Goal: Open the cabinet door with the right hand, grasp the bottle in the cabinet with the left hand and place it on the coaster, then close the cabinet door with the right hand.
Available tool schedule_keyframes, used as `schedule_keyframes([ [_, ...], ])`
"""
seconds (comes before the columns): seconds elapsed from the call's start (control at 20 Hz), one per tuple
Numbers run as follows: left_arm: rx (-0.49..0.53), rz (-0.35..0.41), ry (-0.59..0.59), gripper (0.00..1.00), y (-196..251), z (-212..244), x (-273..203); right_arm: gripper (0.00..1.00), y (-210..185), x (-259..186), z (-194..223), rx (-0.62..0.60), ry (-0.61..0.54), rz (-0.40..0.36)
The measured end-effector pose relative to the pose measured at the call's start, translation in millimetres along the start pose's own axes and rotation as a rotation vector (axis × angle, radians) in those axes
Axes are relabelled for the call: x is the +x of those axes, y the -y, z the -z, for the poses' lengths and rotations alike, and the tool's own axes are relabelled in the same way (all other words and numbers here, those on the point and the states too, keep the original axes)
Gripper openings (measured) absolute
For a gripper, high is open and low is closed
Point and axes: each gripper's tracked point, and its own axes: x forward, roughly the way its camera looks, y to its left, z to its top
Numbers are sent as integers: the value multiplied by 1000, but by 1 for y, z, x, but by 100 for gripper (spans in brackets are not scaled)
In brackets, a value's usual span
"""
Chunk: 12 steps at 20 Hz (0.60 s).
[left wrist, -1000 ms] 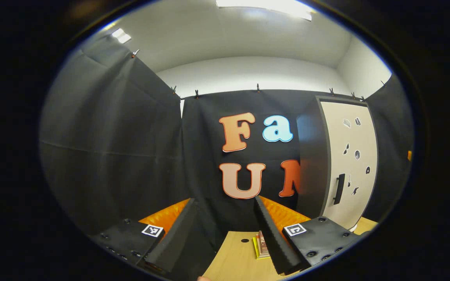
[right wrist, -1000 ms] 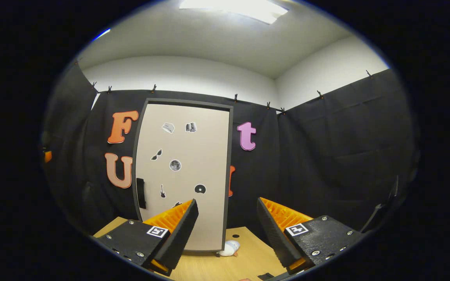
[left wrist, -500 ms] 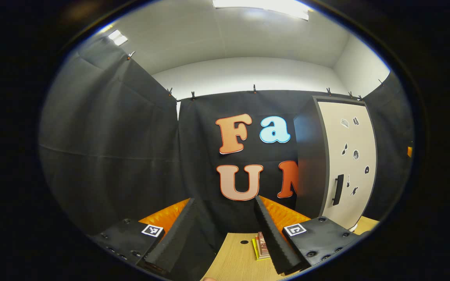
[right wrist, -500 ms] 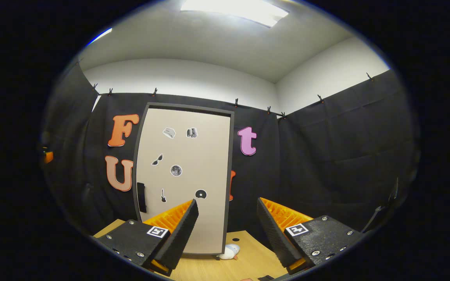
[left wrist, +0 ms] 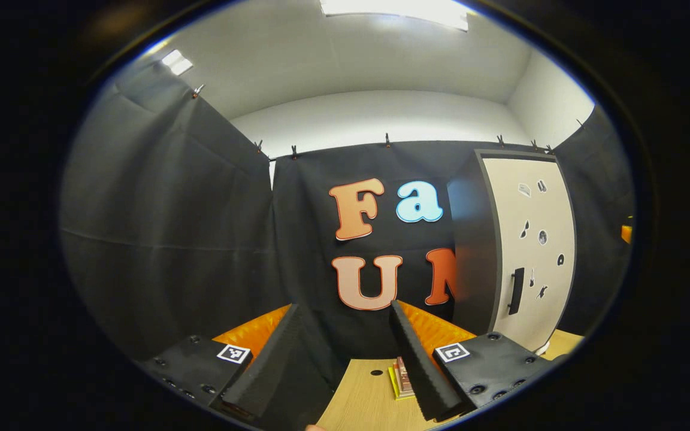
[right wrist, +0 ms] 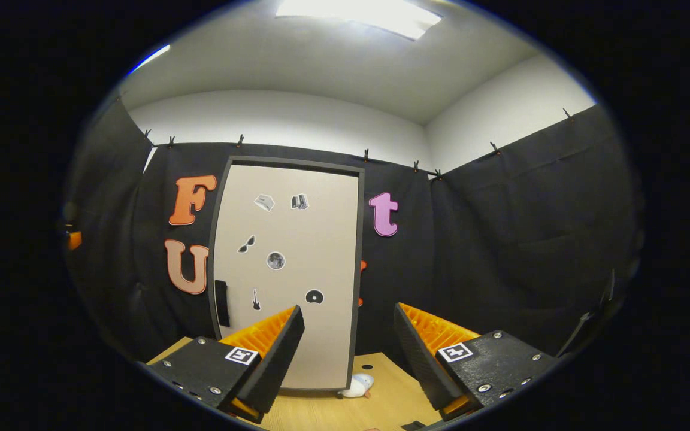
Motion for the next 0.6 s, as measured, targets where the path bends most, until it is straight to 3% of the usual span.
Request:
schedule_keyframes([
  [0.6,-5,-42,-18,96,-20,7,-22,94,-122,53,46,69,-93,-202],
])
